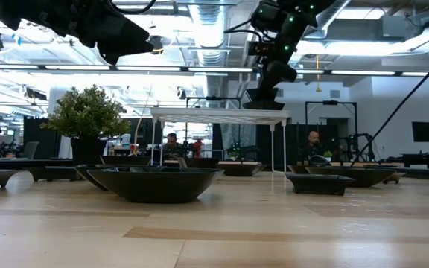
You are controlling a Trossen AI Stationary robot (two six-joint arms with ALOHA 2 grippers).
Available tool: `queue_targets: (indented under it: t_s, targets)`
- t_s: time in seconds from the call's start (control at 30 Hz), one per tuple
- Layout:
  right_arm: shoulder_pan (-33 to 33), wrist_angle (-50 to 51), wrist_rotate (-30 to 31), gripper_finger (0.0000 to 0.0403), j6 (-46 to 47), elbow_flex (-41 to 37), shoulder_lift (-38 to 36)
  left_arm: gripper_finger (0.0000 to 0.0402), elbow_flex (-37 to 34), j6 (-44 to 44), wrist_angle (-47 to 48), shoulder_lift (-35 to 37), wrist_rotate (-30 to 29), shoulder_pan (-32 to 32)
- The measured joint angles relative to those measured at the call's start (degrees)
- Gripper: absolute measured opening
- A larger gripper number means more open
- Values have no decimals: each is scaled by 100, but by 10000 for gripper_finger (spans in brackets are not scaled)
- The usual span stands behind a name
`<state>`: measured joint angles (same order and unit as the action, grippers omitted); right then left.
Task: Pick & Place Mini shaped plates
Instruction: Stack the black distorted square plate on top of the black distorted square plate on the shelf
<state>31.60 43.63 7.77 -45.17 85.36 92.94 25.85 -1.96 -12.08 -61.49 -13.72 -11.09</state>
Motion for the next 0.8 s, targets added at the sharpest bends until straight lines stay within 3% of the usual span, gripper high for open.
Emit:
queue_targets:
  t_s: [0.5, 0.8]
  targets:
    - [-94, 287, 153, 4, 314, -2, -95, 172, -2, -2, 0, 2, 2, 0]
    - [-94, 269, 177, 87, 492, -2, -95, 172, 0, -2, 0, 2, 2, -2]
